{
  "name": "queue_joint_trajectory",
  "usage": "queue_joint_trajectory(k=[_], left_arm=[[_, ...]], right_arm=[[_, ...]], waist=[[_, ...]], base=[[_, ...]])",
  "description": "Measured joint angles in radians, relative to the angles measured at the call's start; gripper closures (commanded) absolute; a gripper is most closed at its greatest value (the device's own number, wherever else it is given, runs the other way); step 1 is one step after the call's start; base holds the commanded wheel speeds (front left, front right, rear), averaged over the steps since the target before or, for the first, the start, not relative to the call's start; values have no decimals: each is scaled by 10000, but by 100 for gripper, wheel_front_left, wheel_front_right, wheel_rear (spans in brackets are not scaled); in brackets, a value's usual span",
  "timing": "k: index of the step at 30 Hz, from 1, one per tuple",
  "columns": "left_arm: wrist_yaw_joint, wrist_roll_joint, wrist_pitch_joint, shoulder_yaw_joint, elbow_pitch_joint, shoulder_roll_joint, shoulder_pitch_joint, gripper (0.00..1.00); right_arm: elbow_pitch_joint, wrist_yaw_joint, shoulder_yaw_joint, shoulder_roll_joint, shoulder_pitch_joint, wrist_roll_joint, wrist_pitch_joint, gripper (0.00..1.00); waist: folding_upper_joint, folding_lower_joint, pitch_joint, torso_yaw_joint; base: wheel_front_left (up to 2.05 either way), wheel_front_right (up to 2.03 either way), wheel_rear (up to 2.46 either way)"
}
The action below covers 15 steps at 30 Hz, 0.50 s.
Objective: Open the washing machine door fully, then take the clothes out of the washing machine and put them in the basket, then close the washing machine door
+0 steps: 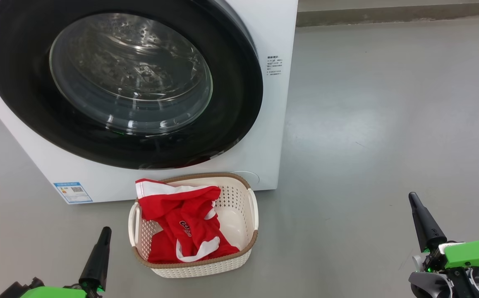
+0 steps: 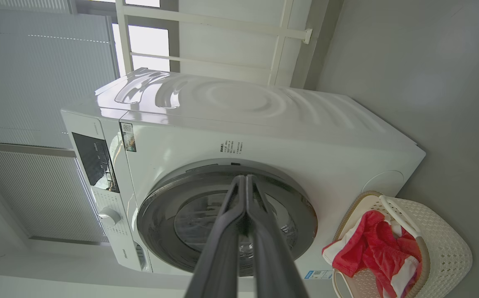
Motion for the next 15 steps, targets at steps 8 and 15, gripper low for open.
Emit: queue_joint_trajectory(k=[8, 15], left_arm=[[0, 0, 6, 0, 0, 0, 0, 100], [0, 0, 6, 0, 0, 0, 0, 100]], right_arm=[[2, 0, 0, 0, 0, 0, 0, 100], [2, 0, 0, 0, 0, 0, 0, 100]], waist=[[0, 0, 0, 0], [0, 0, 0, 0]], base=[[0, 0, 0], [0, 0, 0]])
